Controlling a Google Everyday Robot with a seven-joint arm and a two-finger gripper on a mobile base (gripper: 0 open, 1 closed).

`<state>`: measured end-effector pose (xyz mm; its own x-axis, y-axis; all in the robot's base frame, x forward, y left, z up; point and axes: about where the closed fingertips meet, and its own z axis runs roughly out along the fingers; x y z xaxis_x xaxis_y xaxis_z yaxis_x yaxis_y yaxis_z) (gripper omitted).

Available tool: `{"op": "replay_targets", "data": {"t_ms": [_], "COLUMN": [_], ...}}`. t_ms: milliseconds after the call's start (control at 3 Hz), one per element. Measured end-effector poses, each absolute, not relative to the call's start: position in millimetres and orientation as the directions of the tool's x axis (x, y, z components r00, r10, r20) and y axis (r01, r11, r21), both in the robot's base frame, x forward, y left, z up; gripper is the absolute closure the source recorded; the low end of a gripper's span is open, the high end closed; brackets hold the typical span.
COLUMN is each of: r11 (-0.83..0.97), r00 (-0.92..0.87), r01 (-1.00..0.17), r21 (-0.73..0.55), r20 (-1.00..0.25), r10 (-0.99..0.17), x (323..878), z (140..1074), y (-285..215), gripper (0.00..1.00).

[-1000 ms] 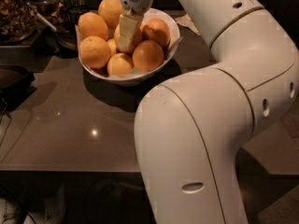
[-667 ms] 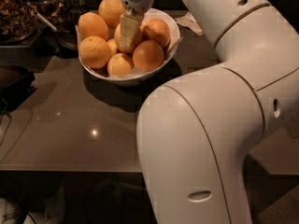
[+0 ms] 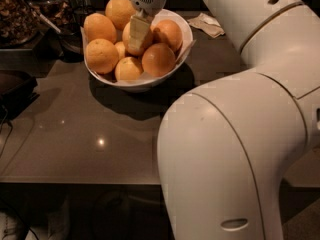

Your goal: Pick orange from white bowl

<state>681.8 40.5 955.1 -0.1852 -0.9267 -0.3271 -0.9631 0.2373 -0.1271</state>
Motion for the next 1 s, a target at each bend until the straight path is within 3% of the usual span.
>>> {"op": "replay_targets", "data": {"t_ms": [1000], "r11": [0.242], "r00": [-0.154], "r01": [-0.954], "r21": [-0.175], "r20": [-0.406], "r10": [-0.901], "x": [665], "z": [989], "y": [28], "gripper": [1.0]}}
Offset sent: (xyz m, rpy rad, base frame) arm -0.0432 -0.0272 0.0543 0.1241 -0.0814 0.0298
